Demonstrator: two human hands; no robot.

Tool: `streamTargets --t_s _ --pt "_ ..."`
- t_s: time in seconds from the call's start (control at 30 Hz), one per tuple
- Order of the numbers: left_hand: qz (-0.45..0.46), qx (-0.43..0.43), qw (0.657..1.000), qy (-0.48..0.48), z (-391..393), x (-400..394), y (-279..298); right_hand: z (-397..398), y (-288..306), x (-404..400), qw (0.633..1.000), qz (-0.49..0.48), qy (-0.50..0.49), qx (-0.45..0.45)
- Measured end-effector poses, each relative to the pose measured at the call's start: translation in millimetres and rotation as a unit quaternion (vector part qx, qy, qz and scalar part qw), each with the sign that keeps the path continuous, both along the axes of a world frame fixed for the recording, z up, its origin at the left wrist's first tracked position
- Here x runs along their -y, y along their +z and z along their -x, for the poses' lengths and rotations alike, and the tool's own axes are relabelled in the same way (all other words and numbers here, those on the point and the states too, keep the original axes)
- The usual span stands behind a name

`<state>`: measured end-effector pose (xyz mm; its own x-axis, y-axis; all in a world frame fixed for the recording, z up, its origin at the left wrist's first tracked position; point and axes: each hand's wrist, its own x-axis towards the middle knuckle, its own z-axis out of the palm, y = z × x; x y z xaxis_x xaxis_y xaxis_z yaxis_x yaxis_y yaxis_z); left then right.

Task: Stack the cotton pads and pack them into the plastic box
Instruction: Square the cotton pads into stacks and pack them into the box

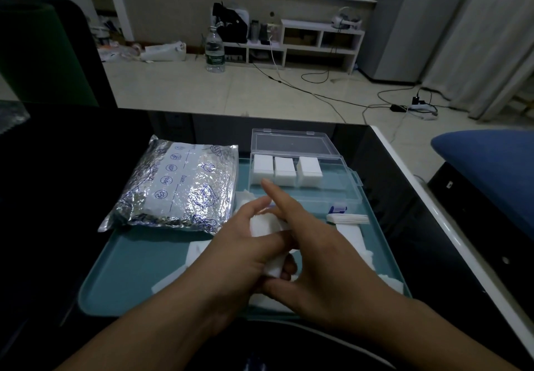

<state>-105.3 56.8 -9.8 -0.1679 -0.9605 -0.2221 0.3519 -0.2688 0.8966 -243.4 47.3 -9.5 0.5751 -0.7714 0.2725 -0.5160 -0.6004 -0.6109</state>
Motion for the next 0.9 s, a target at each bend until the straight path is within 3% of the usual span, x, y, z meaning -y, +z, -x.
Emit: streamTargets --t_s 0.47,0.6,0.9 --pt "0.023 0.022 0.999 -0.010 2.1 -3.1 4.1 -0.7 -0.6 2.8 0.997 0.081 -0.009 0.017" --pt "0.009 0.033 0.999 -0.021 4.1 -6.0 6.4 0.1 -2.6 3.5 0.995 0.101 -0.023 -0.015" --pt "0.040 0.098 0.994 -0.016 4.0 -7.2 3.8 -5.3 -3.7 -2.4 0.992 0.123 -0.013 -0.032"
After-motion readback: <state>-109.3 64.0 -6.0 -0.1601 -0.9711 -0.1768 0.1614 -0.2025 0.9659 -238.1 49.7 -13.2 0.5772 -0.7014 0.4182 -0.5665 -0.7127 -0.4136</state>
